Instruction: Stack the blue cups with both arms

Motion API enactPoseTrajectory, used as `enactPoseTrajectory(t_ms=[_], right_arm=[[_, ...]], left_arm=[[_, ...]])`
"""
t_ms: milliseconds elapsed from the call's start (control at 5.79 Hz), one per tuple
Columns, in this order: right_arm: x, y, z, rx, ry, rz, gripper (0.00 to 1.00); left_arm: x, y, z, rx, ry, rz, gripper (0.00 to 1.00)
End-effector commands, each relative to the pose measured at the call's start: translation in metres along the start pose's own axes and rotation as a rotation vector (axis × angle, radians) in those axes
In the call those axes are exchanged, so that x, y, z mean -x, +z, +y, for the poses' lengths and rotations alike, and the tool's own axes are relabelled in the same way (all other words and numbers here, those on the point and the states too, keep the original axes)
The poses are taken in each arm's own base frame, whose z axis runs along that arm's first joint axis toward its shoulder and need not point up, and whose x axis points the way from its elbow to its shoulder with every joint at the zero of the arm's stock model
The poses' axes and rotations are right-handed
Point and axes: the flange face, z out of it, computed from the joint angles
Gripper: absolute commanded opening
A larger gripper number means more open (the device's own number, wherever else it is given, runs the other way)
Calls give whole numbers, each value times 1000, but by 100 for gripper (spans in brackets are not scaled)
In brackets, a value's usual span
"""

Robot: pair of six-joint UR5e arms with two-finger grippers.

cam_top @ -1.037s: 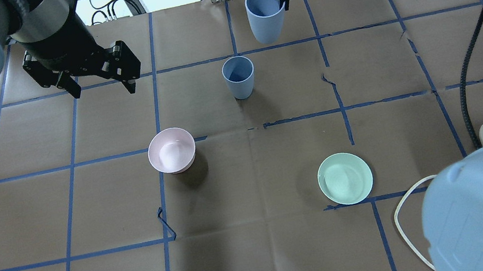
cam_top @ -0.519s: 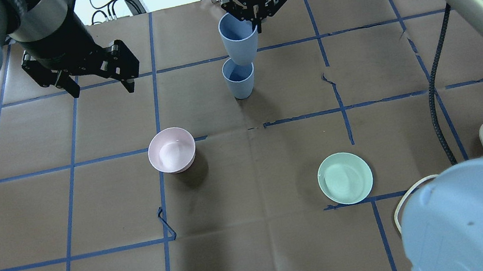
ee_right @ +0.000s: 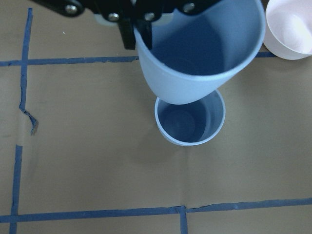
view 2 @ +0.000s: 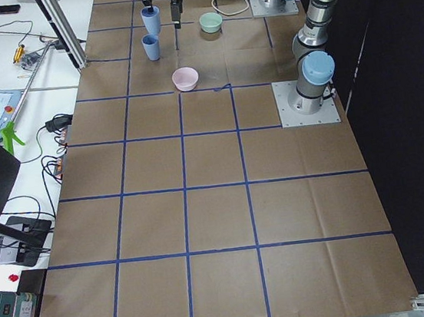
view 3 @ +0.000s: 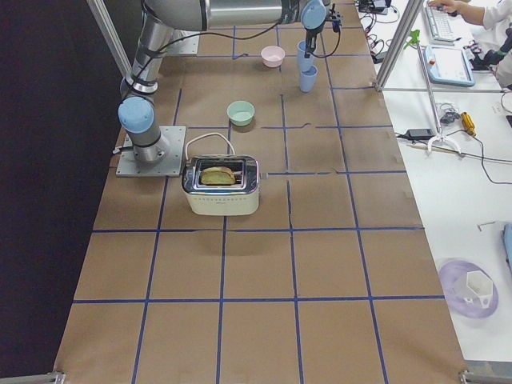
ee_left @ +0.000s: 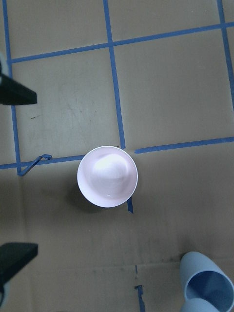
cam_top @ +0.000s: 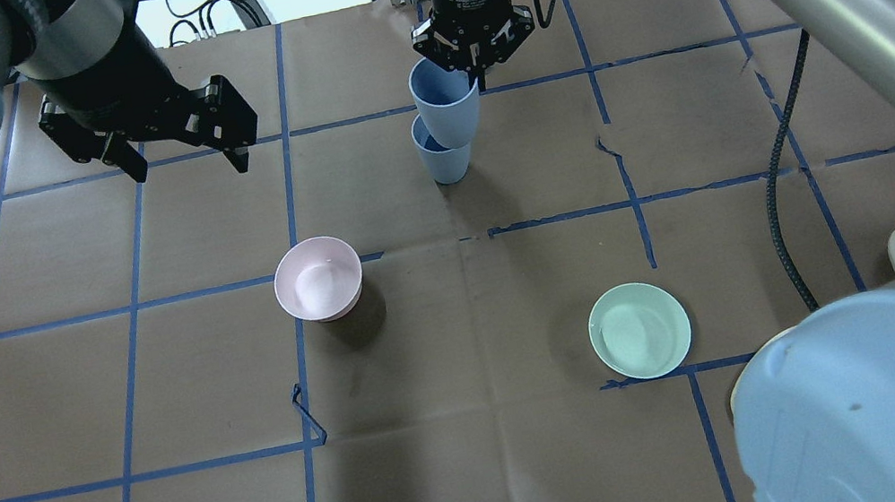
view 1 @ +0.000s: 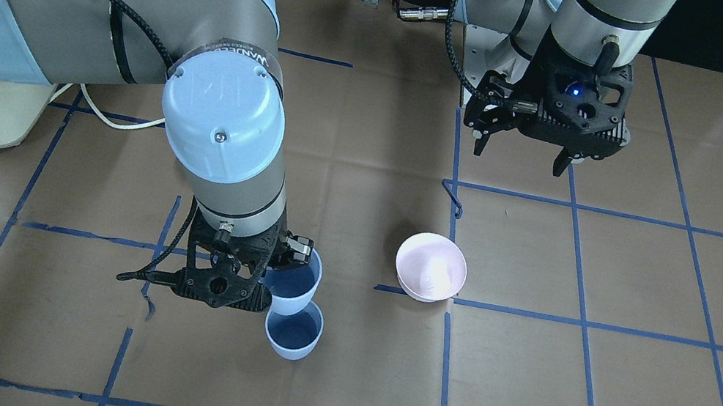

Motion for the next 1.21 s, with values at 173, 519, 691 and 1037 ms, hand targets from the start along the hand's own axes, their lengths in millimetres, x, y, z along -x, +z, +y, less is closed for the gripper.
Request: enactPoseTrajectory(t_ms=[173, 519, 691, 1037], right_arm=[[4, 15, -7, -46, -1, -16, 6], [11, 23, -8, -48, -9, -17, 6], [13, 29, -8, -40, -13, -14, 6], [17, 42, -9, -20, -17, -8, 16]], left_arm=[[0, 0, -1, -1, 0, 3, 99], [0, 1, -1, 1, 0, 1, 99], [0, 1, -1, 1, 0, 1, 99], [0, 2, -3, -1, 0, 3, 99]])
